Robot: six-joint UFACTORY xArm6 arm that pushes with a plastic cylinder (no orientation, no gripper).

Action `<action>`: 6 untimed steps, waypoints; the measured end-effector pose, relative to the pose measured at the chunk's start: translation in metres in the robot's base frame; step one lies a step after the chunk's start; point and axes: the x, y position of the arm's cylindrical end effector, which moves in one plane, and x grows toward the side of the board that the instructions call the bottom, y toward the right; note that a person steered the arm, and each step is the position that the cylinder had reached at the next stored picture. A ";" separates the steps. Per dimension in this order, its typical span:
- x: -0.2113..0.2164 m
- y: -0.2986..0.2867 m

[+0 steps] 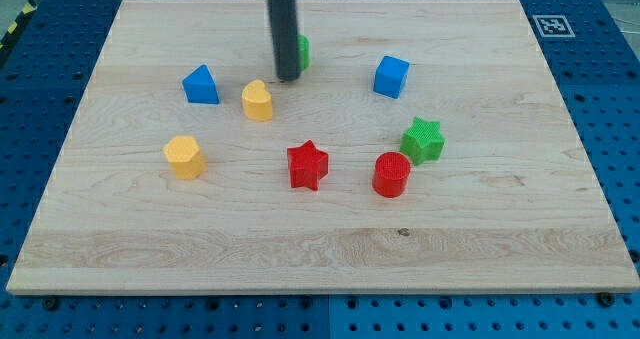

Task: Move the arm to the right side of the blue triangle

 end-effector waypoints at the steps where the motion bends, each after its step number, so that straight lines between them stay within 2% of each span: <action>1: 0.004 0.021; 2: 0.002 -0.003; 4: 0.008 -0.091; 5: 0.060 -0.092; 6: 0.077 -0.092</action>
